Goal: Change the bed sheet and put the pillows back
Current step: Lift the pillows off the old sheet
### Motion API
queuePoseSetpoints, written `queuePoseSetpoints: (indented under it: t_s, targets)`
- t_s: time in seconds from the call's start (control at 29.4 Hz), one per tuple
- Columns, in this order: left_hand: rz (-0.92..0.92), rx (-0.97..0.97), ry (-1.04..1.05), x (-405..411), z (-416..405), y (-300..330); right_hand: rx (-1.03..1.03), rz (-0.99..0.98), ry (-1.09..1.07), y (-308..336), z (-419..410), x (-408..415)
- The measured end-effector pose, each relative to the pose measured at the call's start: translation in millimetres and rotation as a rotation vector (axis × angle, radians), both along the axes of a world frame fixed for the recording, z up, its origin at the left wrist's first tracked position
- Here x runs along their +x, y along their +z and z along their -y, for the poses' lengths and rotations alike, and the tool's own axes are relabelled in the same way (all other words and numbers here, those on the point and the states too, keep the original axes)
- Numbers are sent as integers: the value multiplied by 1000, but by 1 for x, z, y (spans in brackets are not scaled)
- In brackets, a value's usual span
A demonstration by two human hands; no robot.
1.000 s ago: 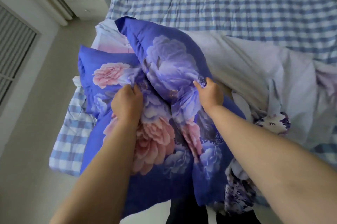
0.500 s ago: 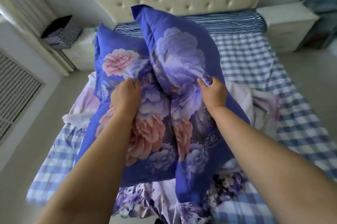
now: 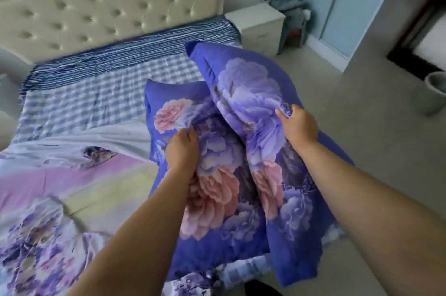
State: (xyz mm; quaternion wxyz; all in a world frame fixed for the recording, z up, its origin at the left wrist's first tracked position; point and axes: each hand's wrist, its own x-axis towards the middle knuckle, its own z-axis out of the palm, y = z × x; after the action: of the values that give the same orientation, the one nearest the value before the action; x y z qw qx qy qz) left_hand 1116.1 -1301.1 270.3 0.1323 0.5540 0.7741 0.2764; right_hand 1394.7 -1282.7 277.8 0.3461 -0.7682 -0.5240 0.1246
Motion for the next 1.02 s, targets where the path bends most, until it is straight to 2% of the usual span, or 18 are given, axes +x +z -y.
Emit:
queuePoseSetpoints:
  t_s: [0.1,0.24,0.48,0.54,0.61,0.65,0.71,0.78,0.88,0.95,1.02]
  targets:
    - [15,-45,-28,50,-3,-18,-18,33,-53,-13,10,60]
    - [-17,-103,-24,78,-6,-38,-92,32,-112,-41,22,119]
    - [-112,-86,-74,84,-10,-58,-238,80,-174,-106,42,155]
    - [-119,-88,-52,85,-7,-63,-390,45,-93,-125,45,158]
    - [-106,-71,-26,86,-3,-66,-664,-139,59,-142,50,156]
    - [-92,-61,-24,89,-4,-68,-811,-260,119,-149,55,154]
    - [-39,-45,-32,96,-5,-68,-983,-355,177,-159,69,147]
    - [12,-53,-70,110,-8,-67,-1008,-459,166,-157,73,138]
    - [124,-91,-141,140,-5,-71,-963,-746,182,-131,62,121]
    - [232,-109,-184,163,1,-76,-926,-695,299,-115,53,115]
    - [360,-108,-220,183,6,-81,-908,-540,291,-109,49,117]
